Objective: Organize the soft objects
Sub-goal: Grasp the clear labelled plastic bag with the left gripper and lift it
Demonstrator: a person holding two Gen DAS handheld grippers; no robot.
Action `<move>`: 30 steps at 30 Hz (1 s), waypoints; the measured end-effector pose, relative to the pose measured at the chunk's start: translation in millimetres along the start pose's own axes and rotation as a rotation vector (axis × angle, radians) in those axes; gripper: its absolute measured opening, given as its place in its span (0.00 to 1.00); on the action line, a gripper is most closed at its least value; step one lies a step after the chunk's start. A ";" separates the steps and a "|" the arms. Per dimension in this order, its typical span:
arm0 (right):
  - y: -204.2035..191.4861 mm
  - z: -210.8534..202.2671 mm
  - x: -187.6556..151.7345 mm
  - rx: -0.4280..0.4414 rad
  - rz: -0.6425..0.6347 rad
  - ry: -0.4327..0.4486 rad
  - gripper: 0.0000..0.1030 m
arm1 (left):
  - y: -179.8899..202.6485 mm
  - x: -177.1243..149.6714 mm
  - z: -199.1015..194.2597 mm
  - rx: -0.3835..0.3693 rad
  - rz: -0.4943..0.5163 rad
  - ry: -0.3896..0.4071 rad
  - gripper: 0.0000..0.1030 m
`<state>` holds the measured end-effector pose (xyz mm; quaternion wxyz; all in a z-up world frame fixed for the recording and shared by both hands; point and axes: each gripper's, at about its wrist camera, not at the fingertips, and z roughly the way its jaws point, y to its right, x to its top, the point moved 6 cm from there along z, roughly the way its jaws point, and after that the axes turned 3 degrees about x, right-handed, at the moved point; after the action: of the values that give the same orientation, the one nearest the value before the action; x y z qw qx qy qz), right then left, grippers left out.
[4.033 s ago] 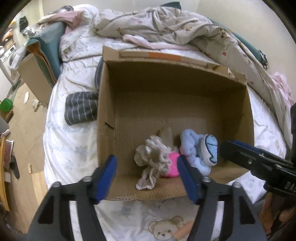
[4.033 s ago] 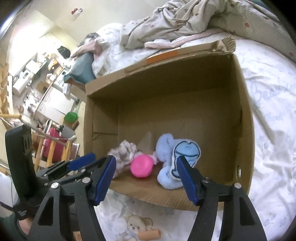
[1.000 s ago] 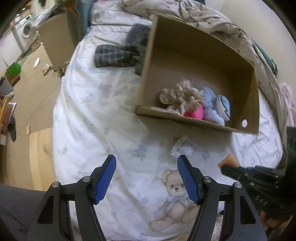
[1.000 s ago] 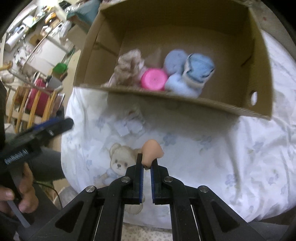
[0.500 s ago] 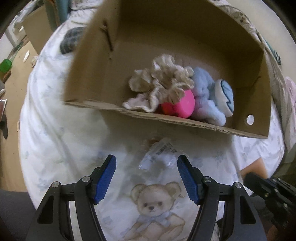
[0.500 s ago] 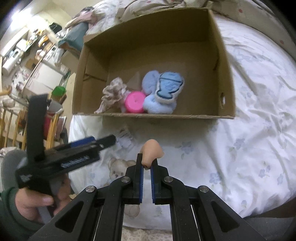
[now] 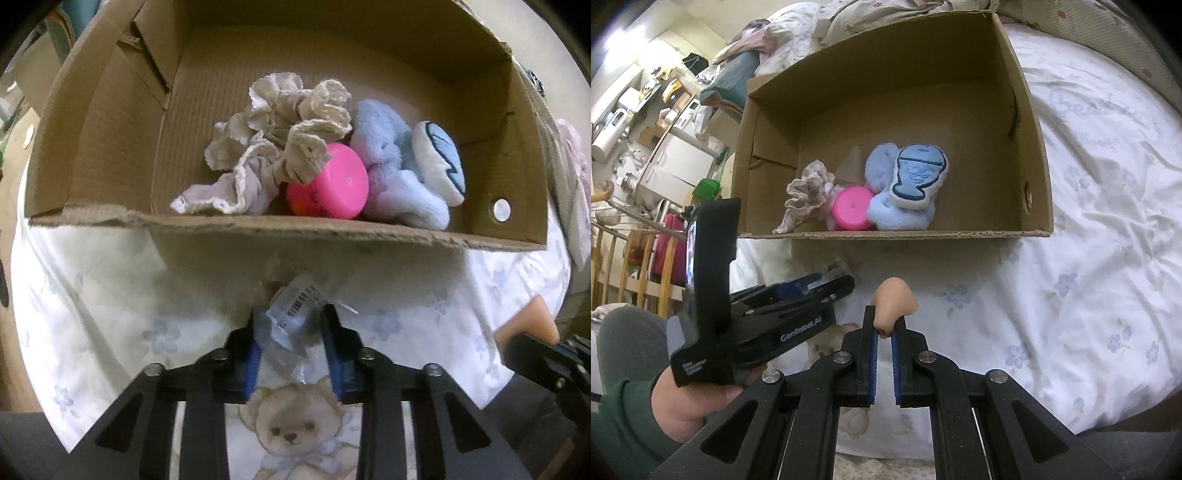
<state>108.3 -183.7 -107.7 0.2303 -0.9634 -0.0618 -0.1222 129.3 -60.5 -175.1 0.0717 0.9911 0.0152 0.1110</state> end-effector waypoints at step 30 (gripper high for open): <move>-19.8 -14.9 1.6 0.057 -0.044 0.046 0.07 | -47.8 -43.8 -83.5 0.035 -0.096 0.097 0.04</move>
<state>103.2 -172.9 -86.0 0.2564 -0.9518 -0.0812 -0.1476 67.4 -3.7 -111.0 0.0586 0.9839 0.0680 0.1549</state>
